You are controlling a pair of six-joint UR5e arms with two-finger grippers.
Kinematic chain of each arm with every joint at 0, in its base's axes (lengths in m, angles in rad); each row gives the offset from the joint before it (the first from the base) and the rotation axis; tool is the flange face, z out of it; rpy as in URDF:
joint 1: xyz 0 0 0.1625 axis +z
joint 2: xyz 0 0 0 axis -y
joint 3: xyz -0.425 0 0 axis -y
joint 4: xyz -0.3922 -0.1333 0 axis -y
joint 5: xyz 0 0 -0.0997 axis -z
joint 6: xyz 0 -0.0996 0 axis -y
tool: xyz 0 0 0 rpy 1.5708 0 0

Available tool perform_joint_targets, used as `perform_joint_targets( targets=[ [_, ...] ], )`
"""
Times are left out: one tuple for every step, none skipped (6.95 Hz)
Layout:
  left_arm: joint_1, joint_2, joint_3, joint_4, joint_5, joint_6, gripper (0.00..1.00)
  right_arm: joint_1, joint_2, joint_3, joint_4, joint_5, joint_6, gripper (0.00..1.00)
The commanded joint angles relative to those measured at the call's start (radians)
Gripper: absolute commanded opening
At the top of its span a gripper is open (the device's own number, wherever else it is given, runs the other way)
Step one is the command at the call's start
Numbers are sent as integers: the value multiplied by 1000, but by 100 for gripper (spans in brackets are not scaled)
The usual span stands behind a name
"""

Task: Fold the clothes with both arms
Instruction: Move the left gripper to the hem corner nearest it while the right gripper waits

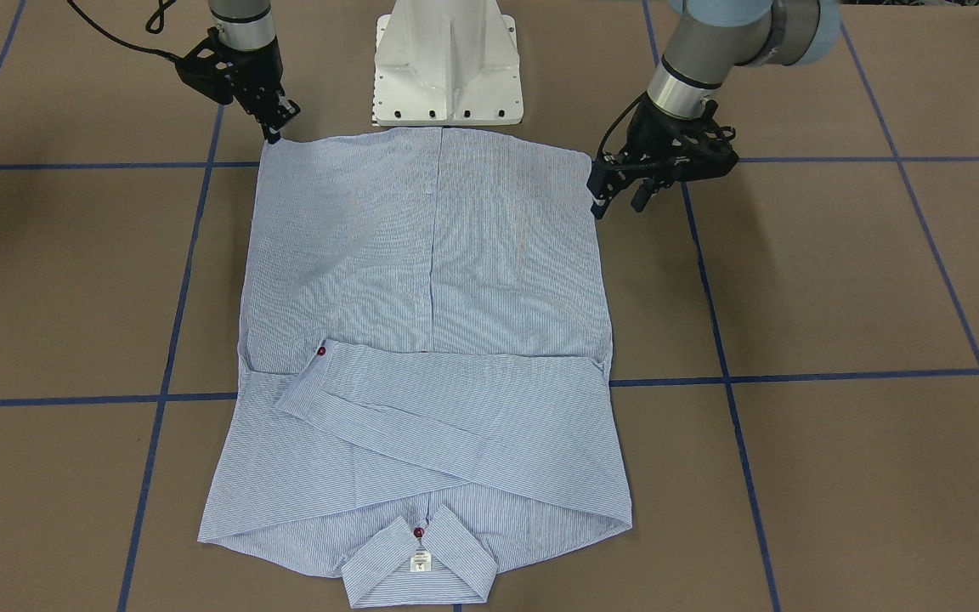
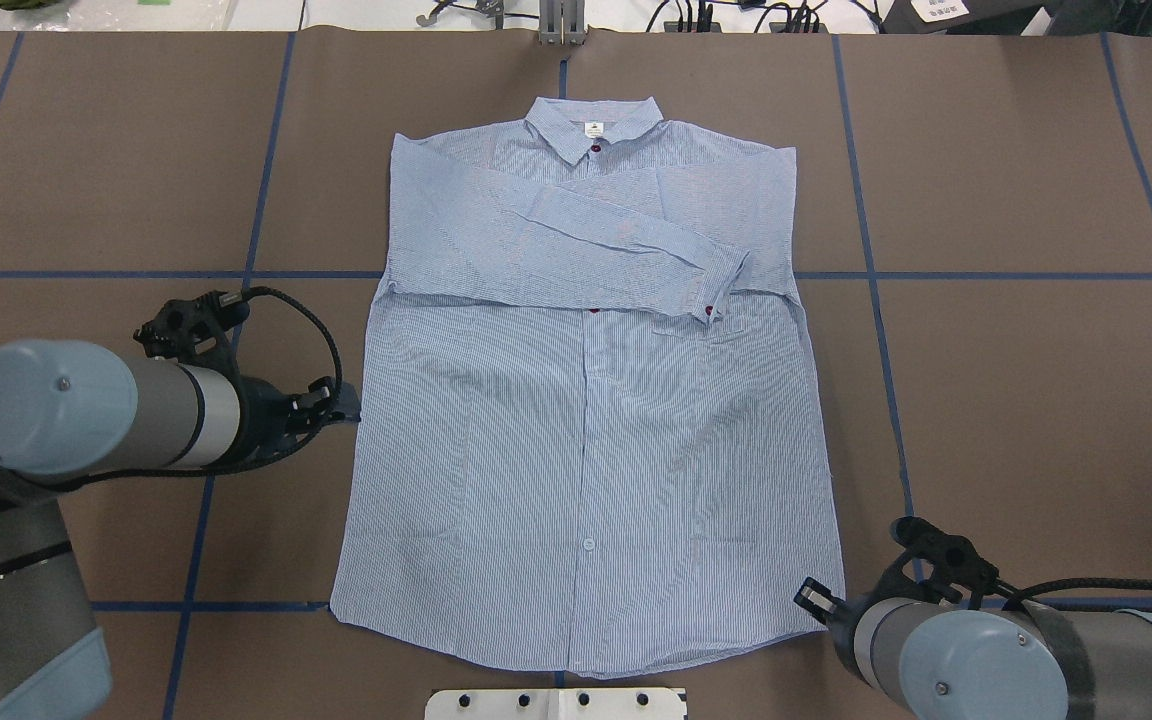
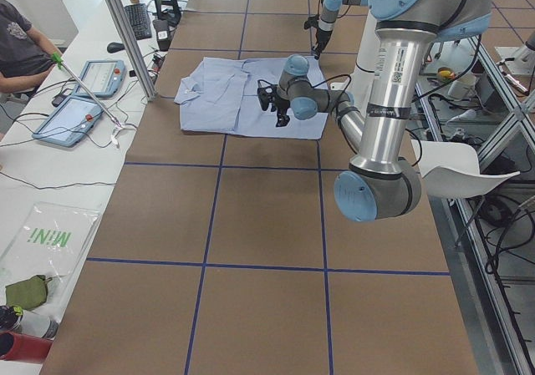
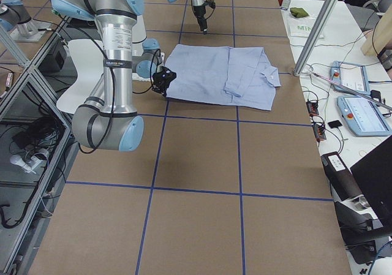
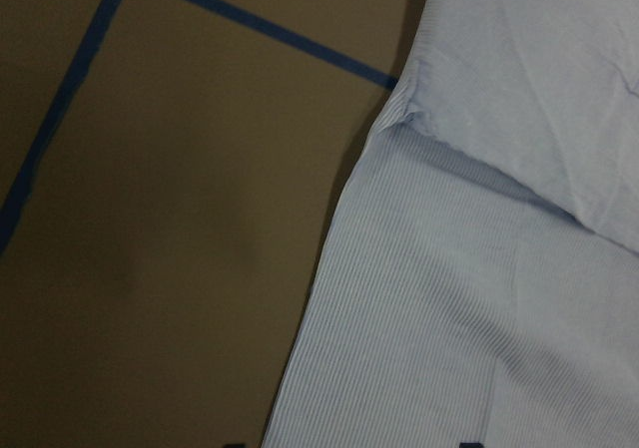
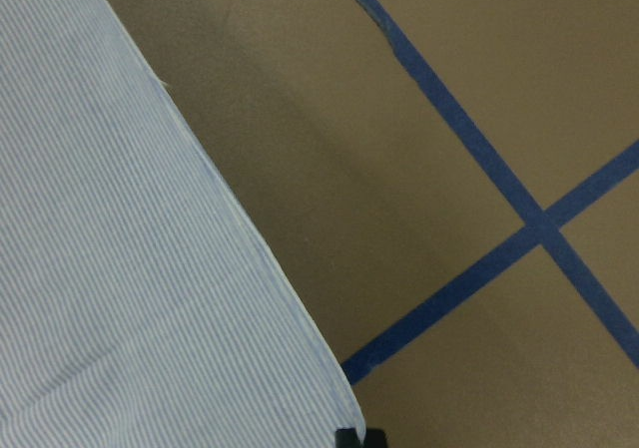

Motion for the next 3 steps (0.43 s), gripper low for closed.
perform_joint_targets(
  targets=[
    [148,16,-6,3,59,-135,76,0,3,0,-1,8,0,0],
    [194,28,-2,5,62,-177,76,0,3,-2,-1,8,0,0],
    [222,42,0,5,79,-204,74,0,3,-5,-1,8,-2,0]
  ],
)
